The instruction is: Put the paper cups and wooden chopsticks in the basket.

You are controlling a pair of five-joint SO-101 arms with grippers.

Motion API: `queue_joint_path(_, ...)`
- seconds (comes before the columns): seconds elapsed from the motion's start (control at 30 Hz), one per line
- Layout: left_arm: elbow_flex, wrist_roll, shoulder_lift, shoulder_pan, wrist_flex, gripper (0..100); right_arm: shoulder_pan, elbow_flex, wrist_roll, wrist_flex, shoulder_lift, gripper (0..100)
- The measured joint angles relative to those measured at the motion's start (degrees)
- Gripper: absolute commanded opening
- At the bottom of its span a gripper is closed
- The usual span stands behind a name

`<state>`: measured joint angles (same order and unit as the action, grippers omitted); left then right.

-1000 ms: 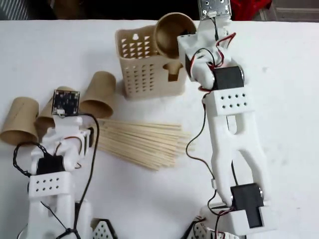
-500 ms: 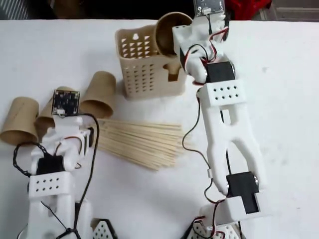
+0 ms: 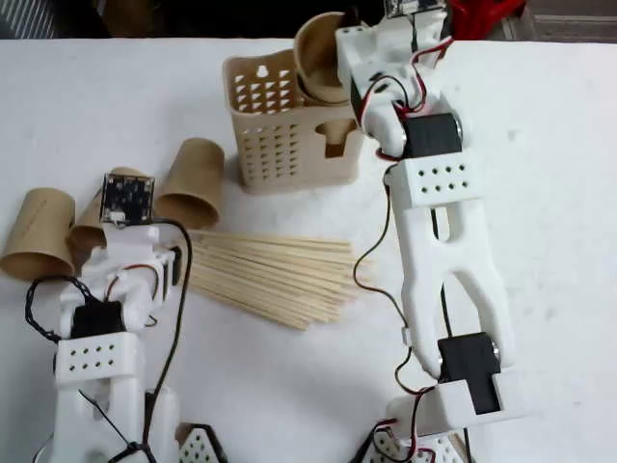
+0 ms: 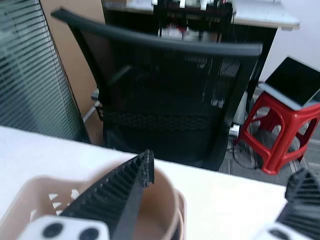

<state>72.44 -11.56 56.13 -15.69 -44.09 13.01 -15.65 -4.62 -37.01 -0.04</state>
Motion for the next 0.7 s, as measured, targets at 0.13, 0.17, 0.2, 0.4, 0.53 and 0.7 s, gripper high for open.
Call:
queue_joint_path(0.13,0.0,0.0,0.0,0.0,0.0,21,-0.1,-0.3,0.0,-0.1,0.0,39.6)
queue_joint_path(0.17,0.0,0.0,0.0,0.0,0.0,21,-0.4,0.2,0.0,-0.5,-0.1,37.4)
queue_joint_path(0.2,0.0,0.0,0.0,0.0,0.0,21,-1.0,0.6,0.0,-1.3,-0.1,33.4)
queue_joint_path(0.4,0.0,0.0,0.0,0.0,0.0,21,-7.1,0.7,-2.6,-13.4,-0.1,6.1)
queue_joint_path(0.53,0.0,0.0,0.0,0.0,0.0,21,-5.4,0.7,-3.9,-15.6,-0.1,20.2)
queue_joint_path(0.7,0.0,0.0,0.0,0.0,0.0,21,-0.8,0.7,-4.1,-15.6,-0.1,31.7)
